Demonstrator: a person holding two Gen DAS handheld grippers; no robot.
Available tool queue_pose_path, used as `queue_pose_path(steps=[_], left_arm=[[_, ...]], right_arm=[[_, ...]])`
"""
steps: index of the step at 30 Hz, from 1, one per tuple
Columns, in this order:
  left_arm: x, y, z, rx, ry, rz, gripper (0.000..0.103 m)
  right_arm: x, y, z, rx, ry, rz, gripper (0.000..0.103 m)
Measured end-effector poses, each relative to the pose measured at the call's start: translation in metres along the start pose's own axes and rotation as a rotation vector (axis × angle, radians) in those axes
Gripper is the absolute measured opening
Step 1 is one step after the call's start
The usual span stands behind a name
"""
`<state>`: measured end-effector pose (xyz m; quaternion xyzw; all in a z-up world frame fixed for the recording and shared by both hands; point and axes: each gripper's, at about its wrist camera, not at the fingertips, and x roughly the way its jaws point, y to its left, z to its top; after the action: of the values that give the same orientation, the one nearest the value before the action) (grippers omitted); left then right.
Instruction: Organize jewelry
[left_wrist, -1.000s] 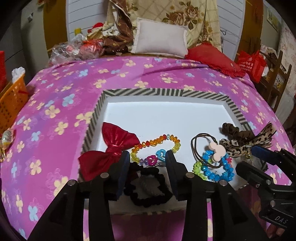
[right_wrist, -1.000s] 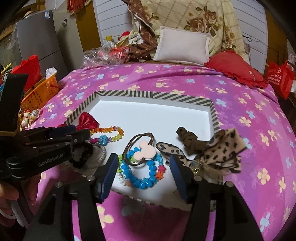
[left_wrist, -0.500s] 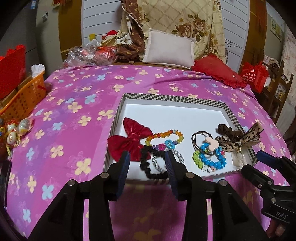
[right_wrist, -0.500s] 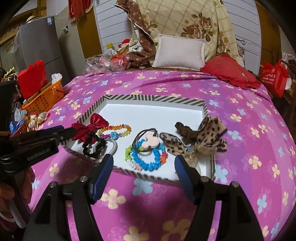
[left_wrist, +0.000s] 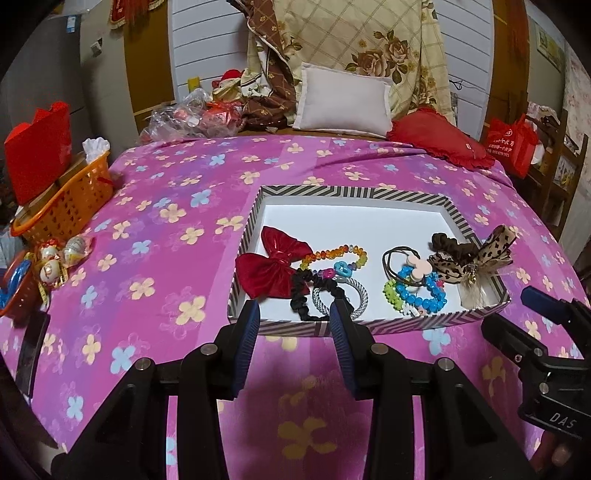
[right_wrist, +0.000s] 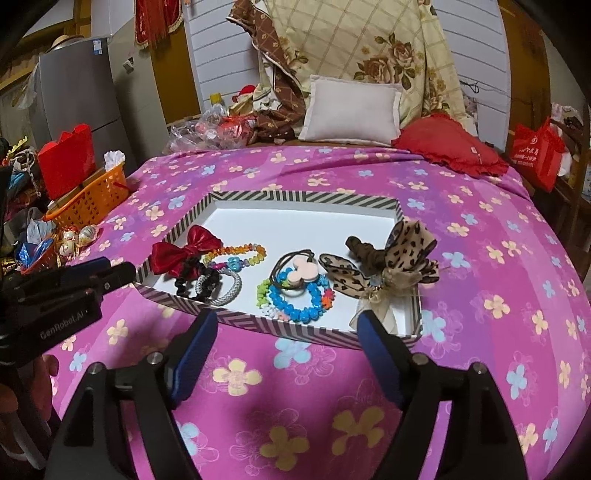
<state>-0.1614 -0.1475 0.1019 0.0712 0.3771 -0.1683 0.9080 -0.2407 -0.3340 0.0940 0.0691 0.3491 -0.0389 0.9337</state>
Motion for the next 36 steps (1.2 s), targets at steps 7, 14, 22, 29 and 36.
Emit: queue_pose_path(steps=[7, 14, 22, 29, 36], left_arm=[[-0.015, -0.004, -0.002, 0.021, -0.025, 0.022, 0.029], [-0.025, -0.003, 0.001, 0.005, -0.052, 0.033, 0.029], [-0.030, -0.006, 0.001, 0.016, -0.069, 0.040, 0.029], [-0.030, -0.006, 0.001, 0.013, -0.069, 0.043, 0.029], [-0.030, -0.005, 0.001, 0.011, -0.065, 0.042, 0.029]], right_arm=[[-0.006, 0.004, 0.001, 0.007, -0.011, -0.002, 0.088], [-0.013, 0.004, 0.002, 0.015, -0.022, -0.009, 0.088], [-0.014, 0.002, 0.002, 0.020, -0.018, -0.008, 0.088], [-0.008, 0.004, 0.000, 0.022, -0.008, -0.004, 0.088], [-0.003, 0.003, -0.001, 0.028, 0.004, -0.001, 0.088]])
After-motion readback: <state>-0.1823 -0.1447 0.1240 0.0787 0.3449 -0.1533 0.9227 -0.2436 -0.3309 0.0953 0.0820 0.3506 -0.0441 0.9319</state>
